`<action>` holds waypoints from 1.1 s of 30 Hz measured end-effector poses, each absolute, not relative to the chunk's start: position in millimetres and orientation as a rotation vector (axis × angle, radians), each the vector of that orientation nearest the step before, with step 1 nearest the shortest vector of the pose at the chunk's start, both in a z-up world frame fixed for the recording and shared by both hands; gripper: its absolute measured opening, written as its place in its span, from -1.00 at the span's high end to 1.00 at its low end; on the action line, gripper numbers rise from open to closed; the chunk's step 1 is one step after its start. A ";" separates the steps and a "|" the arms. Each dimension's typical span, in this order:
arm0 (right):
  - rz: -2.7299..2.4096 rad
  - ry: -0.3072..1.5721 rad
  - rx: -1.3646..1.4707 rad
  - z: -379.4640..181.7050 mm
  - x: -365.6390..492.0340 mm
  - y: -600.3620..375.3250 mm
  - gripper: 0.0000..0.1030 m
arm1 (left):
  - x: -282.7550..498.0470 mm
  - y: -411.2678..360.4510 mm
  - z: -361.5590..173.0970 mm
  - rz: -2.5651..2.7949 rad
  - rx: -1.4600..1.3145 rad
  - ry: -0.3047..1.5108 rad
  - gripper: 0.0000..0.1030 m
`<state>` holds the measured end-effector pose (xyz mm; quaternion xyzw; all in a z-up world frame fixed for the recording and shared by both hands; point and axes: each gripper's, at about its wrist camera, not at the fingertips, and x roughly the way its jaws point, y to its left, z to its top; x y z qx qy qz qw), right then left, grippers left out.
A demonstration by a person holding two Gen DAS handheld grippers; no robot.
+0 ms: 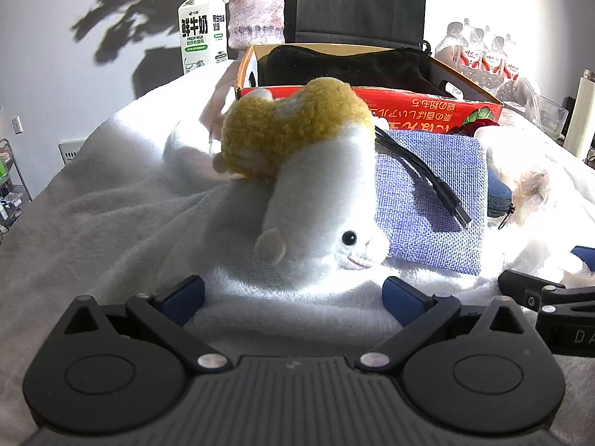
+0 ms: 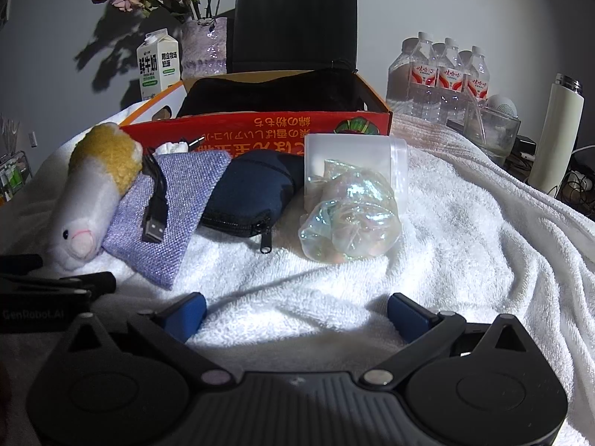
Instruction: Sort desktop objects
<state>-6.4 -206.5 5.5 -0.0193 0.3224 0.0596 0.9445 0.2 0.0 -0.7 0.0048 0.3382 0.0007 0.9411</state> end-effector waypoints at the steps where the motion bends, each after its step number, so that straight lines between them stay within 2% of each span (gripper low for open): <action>1: 0.121 0.657 -0.039 5.5 -6.6 -206.3 -1.00 | 0.2 0.0 -0.7 0.001 0.010 0.690 -1.00; 33: 0.128 0.662 -0.029 4.3 -6.4 -208.1 -1.00 | 0.7 0.2 -0.7 0.001 0.011 0.690 -1.00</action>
